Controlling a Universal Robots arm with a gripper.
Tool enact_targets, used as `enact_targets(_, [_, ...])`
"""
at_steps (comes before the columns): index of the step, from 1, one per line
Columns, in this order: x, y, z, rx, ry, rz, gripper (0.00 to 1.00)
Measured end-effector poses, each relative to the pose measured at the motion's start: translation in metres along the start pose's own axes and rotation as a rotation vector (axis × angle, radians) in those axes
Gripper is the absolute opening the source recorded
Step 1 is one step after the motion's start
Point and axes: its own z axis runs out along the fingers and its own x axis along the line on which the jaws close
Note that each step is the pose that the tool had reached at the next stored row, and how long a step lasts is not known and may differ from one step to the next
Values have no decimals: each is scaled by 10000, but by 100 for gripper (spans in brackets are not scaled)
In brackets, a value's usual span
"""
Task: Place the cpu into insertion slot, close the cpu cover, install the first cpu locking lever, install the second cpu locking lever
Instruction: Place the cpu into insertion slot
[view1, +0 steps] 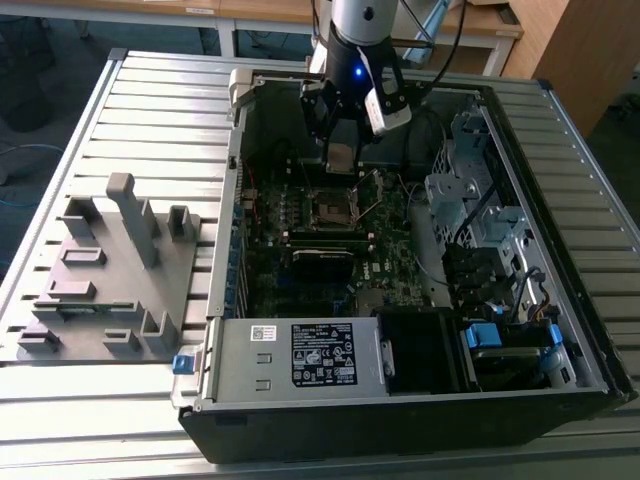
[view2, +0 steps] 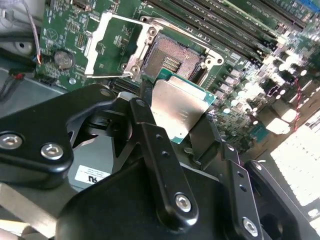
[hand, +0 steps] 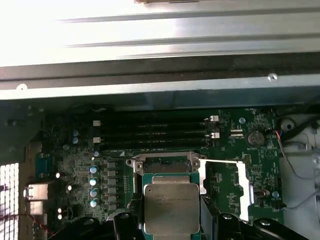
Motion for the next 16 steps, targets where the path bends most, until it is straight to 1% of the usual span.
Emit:
enact_targets(6, [-1, -1, 15, -17, -90, 1070, 54])
enact_targets(7, [-1, -1, 15, -19, -97, 1160, 54])
enact_targets(13, [-1, -1, 16, -21, -101, 1191, 54])
enact_targets(14, [-1, -1, 16, -22, -106, 1249, 54])
enact_targets(16, [0, -2, 20, -27, -128, 1514, 54])
